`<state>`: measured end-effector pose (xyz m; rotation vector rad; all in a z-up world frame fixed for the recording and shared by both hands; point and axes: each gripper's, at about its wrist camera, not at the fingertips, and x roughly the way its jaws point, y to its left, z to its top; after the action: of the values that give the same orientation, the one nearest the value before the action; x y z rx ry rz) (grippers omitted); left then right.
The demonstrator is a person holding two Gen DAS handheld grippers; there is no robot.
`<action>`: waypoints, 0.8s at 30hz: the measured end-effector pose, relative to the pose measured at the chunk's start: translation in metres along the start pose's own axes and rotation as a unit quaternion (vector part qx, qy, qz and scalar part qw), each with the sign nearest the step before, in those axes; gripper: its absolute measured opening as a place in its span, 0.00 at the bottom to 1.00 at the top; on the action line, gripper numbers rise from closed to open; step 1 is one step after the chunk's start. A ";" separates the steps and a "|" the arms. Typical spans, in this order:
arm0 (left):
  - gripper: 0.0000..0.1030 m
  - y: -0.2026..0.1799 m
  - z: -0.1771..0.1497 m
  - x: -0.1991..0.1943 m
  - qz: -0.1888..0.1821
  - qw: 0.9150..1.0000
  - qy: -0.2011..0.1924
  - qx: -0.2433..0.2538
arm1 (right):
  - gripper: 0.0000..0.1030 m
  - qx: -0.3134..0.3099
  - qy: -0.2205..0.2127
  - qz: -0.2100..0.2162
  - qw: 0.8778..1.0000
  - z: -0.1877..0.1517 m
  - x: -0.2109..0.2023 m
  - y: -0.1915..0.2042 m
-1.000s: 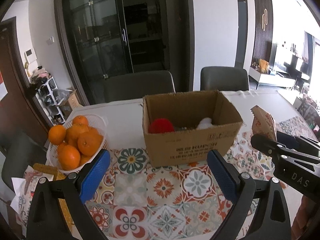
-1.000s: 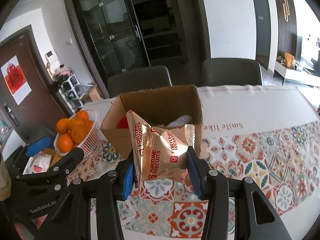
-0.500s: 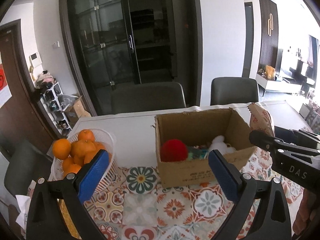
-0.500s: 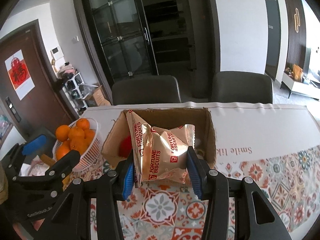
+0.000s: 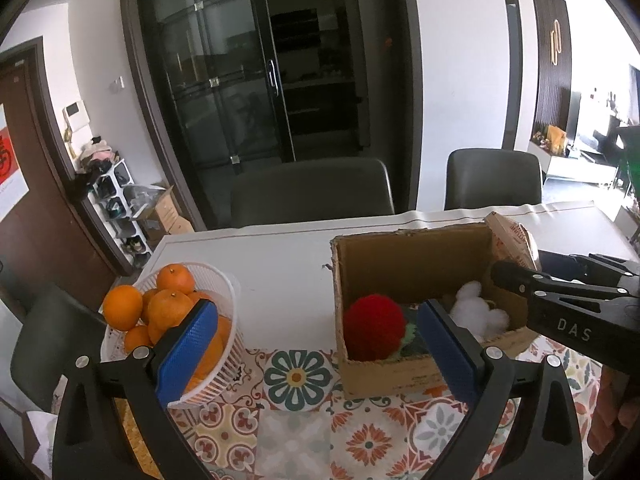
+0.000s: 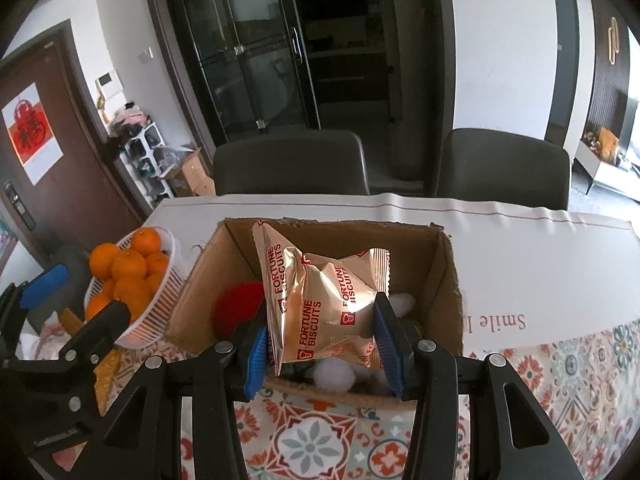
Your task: Organize soft objects
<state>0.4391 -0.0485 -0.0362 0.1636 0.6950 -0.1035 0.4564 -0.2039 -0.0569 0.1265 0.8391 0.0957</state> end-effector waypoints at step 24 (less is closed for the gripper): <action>1.00 0.019 -0.014 -0.034 -0.002 0.999 -0.003 -0.031 | 0.81 0.007 -0.010 -0.067 0.998 -0.010 -0.044 0.013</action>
<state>0.4073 -0.0256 -0.0229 0.1015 0.6920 -0.0858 0.4192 -0.1964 -0.0291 0.0840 0.8256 -0.0364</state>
